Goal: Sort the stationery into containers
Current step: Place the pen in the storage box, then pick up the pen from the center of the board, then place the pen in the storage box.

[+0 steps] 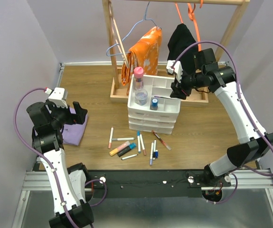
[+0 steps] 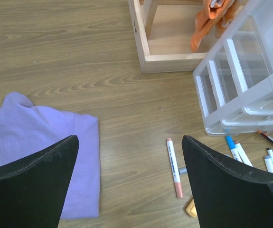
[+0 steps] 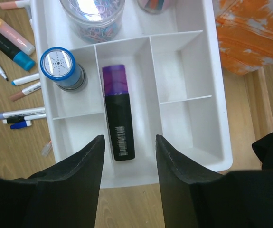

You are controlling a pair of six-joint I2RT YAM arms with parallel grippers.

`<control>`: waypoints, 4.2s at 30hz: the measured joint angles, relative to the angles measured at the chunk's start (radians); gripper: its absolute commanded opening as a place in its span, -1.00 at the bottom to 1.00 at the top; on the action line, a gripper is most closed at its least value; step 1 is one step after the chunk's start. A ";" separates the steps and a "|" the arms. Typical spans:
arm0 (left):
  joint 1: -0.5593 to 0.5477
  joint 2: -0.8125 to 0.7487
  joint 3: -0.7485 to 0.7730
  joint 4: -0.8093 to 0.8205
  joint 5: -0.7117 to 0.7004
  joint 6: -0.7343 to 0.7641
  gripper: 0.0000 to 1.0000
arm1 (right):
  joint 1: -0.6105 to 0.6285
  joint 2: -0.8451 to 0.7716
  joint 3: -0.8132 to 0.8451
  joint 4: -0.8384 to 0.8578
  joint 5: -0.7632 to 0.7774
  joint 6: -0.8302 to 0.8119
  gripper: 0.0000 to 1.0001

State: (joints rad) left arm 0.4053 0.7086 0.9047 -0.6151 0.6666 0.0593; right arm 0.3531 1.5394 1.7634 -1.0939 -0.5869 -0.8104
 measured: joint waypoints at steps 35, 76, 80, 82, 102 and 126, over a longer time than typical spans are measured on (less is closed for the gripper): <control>-0.067 0.054 0.059 0.014 -0.133 -0.103 0.97 | 0.775 0.293 -0.168 0.215 0.117 0.056 -0.14; -0.166 0.019 0.010 -0.017 -0.262 -0.041 0.97 | 0.807 0.439 -0.418 0.575 0.258 -0.061 -0.64; -0.166 0.024 0.011 -0.017 -0.262 -0.037 0.97 | 0.809 0.422 -0.413 0.520 0.270 -0.052 -0.68; -0.166 0.030 0.014 -0.019 -0.261 -0.032 0.97 | 0.809 0.407 -0.379 0.449 0.270 -0.039 -0.71; -0.166 0.096 0.083 0.023 -0.209 -0.027 0.97 | 0.702 0.016 0.231 0.392 0.393 0.261 -0.94; -0.138 0.073 0.059 0.051 -0.201 -0.002 0.97 | 0.196 0.035 0.143 -0.023 0.316 -0.112 -0.98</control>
State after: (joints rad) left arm 0.2676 0.7818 0.9634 -0.5636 0.4652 0.0574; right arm 0.5491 1.5742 1.9060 -1.1172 -0.2710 -0.9222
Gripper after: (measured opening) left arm 0.987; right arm 0.281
